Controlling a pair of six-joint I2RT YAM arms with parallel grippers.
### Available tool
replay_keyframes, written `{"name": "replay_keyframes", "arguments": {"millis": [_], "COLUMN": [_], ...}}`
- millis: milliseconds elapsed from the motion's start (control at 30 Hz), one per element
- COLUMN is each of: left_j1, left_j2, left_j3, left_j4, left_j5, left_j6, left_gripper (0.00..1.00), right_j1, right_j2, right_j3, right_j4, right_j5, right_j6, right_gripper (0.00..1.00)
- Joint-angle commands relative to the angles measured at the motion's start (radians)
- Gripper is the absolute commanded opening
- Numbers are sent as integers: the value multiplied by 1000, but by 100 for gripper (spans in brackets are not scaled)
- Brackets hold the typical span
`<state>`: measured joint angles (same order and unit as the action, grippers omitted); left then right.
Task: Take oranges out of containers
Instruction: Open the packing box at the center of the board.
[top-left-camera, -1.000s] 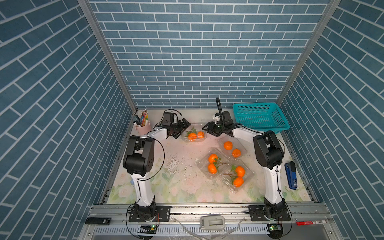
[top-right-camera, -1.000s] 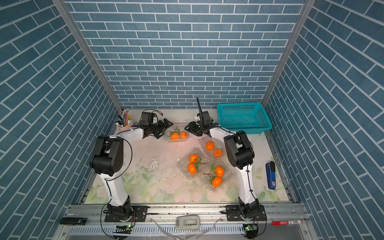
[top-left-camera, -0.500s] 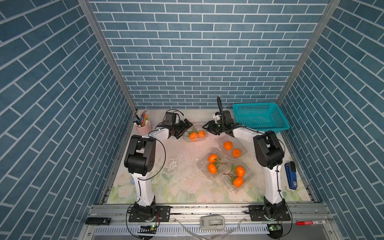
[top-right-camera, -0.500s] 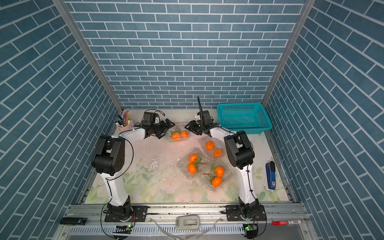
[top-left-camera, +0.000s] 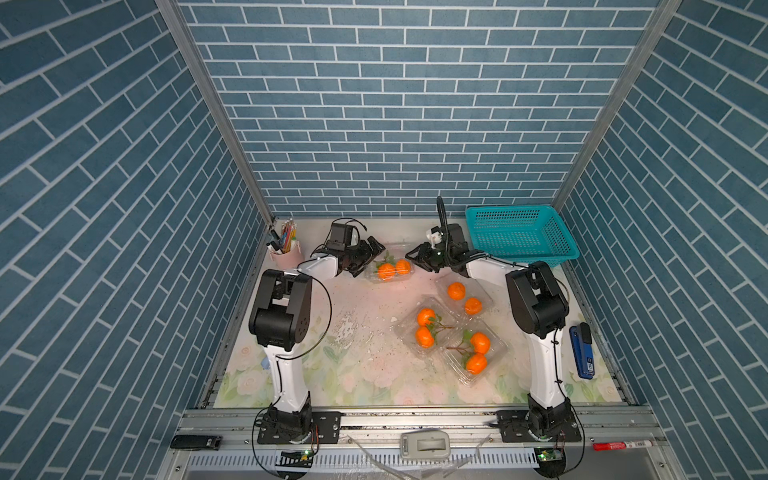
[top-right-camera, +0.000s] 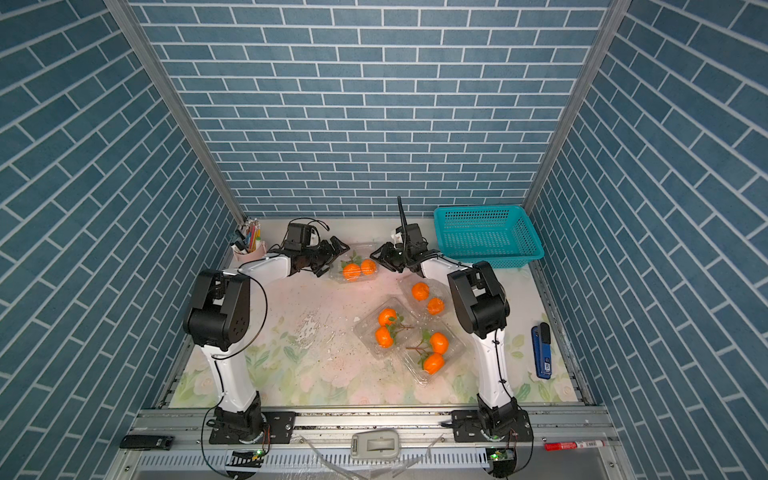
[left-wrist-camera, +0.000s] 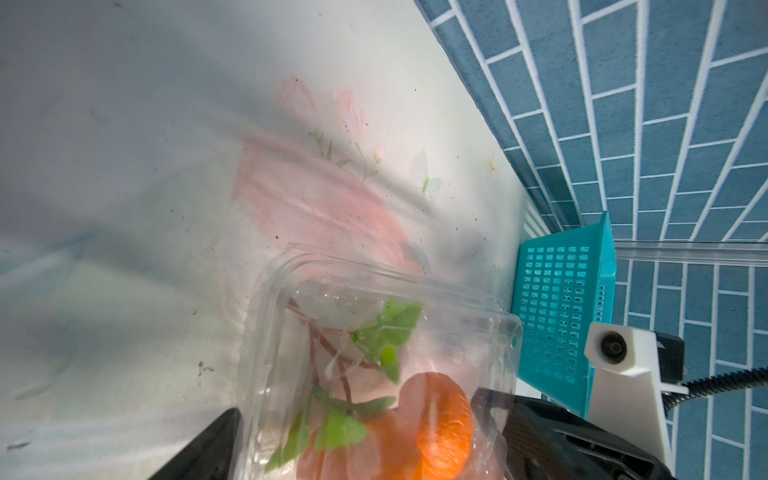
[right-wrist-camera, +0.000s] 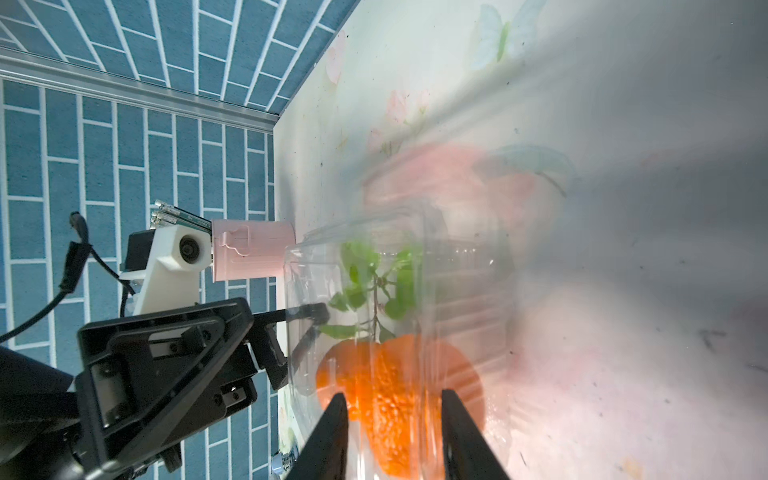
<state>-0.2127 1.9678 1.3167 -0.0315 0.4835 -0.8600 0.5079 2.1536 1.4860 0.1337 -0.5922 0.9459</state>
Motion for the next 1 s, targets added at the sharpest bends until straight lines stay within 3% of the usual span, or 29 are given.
{"name": "replay_keyframes", "arguments": {"millis": [0,367,567,967], "left_j1": [-7,-7,-6,-7], "left_j2": [19,17,20,31], "left_j3": [27,31,38,37], "left_j4": [14,3,-10,-14], "left_j5": [18,19,15,15], "left_j6": [-1,3,16,18], "left_gripper": [99,99,99,99], "right_j1": [7,-16,-48,-54], "right_j2": [-64,-95,-107,-58], "right_j3": [-20,-48,-61,-47], "right_j4": [47,8,-55,-49], "right_j5": [-41,-12,16,14], "right_j6": [34,4,-46,-53], "right_gripper": [37,37,41,43]}}
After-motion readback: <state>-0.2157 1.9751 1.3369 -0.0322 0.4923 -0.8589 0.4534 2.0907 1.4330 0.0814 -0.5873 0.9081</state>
